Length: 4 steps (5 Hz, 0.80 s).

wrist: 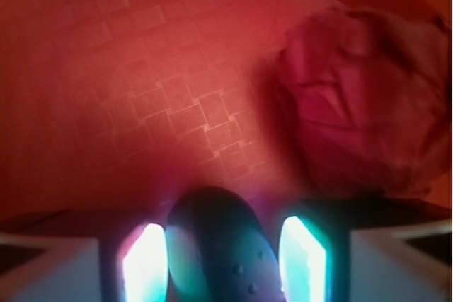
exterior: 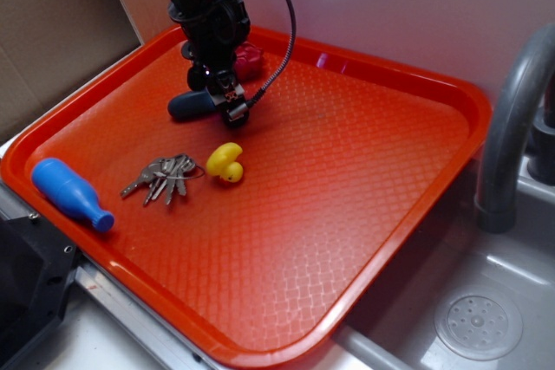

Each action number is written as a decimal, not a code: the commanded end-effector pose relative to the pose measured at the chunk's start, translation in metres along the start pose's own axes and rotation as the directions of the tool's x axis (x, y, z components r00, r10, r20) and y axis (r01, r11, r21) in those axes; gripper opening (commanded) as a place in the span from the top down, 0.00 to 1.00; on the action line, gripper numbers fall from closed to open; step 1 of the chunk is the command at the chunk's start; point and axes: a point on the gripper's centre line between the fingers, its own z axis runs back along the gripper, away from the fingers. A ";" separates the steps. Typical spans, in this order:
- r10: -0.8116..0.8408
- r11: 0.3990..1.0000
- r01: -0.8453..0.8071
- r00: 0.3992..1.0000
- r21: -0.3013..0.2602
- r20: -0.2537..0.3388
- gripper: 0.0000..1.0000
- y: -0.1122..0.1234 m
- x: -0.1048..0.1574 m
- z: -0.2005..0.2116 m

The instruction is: Grab the plastic pickle.

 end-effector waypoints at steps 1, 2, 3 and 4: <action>0.192 0.980 -0.191 0.981 -0.048 0.032 1.00 0.019 -0.008 0.041; 0.280 0.960 -0.280 0.958 -0.016 0.059 1.00 0.030 -0.018 0.088; 0.444 0.896 -0.444 0.896 -0.002 0.030 1.00 0.037 -0.026 0.137; 0.559 0.828 -0.560 0.827 -0.019 -0.055 1.00 0.035 -0.030 0.189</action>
